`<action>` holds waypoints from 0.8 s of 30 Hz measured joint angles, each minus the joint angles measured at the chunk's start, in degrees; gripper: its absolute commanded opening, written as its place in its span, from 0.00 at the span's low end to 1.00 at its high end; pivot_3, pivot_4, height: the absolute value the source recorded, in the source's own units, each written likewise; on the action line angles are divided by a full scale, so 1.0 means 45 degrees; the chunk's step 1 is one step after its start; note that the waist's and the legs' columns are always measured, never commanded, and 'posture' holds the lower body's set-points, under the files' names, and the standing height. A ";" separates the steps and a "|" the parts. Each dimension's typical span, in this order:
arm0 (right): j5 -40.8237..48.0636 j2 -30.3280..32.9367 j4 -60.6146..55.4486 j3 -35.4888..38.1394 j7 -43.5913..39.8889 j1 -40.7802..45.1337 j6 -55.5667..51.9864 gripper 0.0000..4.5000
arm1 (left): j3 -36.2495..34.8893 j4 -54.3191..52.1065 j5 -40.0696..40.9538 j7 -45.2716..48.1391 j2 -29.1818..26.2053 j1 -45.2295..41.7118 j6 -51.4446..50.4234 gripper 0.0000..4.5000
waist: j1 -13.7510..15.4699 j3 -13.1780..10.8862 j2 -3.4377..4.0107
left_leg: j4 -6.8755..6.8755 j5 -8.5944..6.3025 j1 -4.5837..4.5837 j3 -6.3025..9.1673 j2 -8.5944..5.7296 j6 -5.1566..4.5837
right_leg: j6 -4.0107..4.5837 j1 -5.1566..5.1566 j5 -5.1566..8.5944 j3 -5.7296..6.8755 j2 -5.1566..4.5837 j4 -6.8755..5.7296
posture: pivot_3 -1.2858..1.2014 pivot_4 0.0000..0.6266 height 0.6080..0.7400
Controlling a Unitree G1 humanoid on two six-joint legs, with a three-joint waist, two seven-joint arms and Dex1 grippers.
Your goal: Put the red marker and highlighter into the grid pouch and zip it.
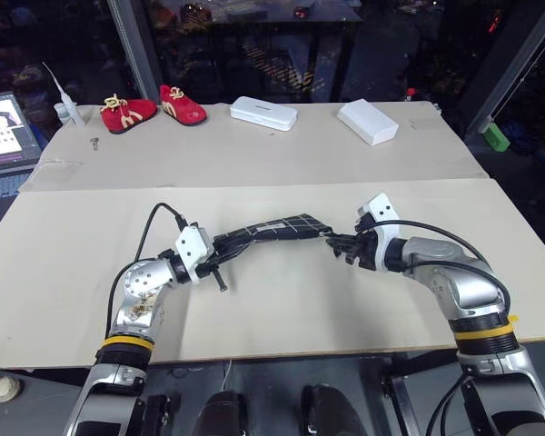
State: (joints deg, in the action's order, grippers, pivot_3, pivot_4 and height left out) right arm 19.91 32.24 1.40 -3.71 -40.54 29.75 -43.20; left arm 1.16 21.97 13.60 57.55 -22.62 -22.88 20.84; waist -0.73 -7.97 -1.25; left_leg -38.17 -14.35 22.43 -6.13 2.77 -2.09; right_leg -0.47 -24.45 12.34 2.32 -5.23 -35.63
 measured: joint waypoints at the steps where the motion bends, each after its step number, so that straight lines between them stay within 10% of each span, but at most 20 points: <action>1: -0.0026 0.0181 0.0193 0.0047 -0.0113 0.0030 0.0156 0.01 | 0.0011 -0.0004 0.0000 0.0044 -0.0010 0.0020 0.0000 0.00 | 0.0002 0.0000 0.0000 | 0.0000 0.0000 0.0000 -0.0002 0.0001 0.0000 | 0.0000 0.0000 0.0000 0.0002 0.0002 0.0001 | 0.52 0.24 1.00; 6: -0.0025 0.0275 0.0323 0.0065 -0.0363 0.0071 0.0445 0.01 | 0.0020 -0.0024 0.0000 0.0108 -0.0011 0.0010 0.0000 0.00 | -0.0009 0.0000 0.0000 | 0.0000 0.0000 -0.0004 -0.0001 0.0004 0.0000 | 0.0001 0.0000 0.0000 0.0002 0.0008 -0.0004 | 0.52 0.24 1.00; 19: 0.0595 0.0351 -0.0792 0.0170 -0.1303 -0.1080 0.0438 0.95 | 0.0019 0.0070 -0.0003 0.0143 0.0013 -0.0078 0.0009 0.00 | 0.0015 -0.0001 -0.0001 | 0.0000 0.0000 -0.0002 0.0007 0.0002 0.0000 | -0.0001 0.0003 0.0000 0.0001 0.0003 0.0000 | 0.52 0.24 1.00; 24: 0.1511 0.1473 -0.1551 0.1758 -0.2085 -0.2232 0.0459 0.98 | 0.0348 0.0338 -0.0045 0.0443 0.0209 -0.0559 0.0151 0.00 | 0.0205 -0.0003 -0.0002 | -0.0001 -0.0002 0.0012 0.0002 -0.0011 -0.0004 | -0.0005 0.0005 0.0001 0.0007 -0.0005 0.0023 | 0.52 0.24 1.00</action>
State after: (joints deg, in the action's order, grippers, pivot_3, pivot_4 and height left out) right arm 26.71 38.87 -5.57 4.20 -49.93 19.70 -41.14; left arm 2.73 23.49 13.40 59.55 -21.68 -25.39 21.52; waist 0.19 -7.99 -1.26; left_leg -38.17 -14.36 22.48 -6.11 2.72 -2.10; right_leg -0.49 -24.42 12.35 2.36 -5.25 -35.53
